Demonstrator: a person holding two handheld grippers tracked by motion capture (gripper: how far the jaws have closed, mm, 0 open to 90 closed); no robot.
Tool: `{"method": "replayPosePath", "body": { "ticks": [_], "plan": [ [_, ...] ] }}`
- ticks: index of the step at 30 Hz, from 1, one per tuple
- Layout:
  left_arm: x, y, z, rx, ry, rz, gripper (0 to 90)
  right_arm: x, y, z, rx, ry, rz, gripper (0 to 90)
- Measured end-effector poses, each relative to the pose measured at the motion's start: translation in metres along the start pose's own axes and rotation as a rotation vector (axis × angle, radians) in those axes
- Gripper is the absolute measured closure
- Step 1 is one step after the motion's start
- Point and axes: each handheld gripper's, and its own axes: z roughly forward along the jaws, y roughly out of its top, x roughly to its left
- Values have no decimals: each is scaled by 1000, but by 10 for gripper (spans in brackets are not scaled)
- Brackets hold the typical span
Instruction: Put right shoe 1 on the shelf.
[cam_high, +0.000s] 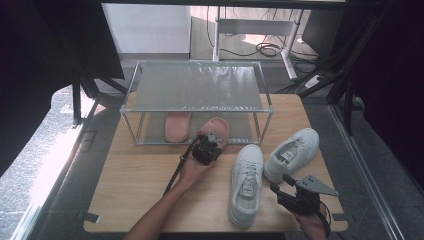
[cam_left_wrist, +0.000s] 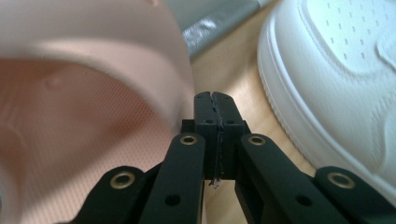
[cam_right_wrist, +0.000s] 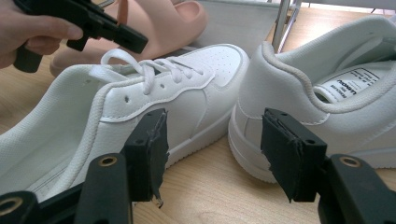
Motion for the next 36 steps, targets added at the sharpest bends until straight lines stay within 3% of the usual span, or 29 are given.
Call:
{"method": "replayPosePath", "body": {
  "ticks": [8,15,23,27,32,36],
  "plan": [
    [8,15,8,-4,14,16,900,-2,-1,-1,-1,-2,3,410],
    [6,12,-7,-36,-13,23,889,-4,-1,-2,-3,-5,6,410],
    [-3,-21,-46,-66,-41,44,875,0,0,-3,-3,-1,2,411],
    [-2,-45,-66,-67,-57,28,876,2,1,-2,-6,0,0,411],
    [-3,-79,-83,-28,-65,39,880,3,1,-1,-2,2,-3,411],
    [-2,-98,-86,7,-65,29,881,4,2,0,1,4,-5,410]
  ]
}}
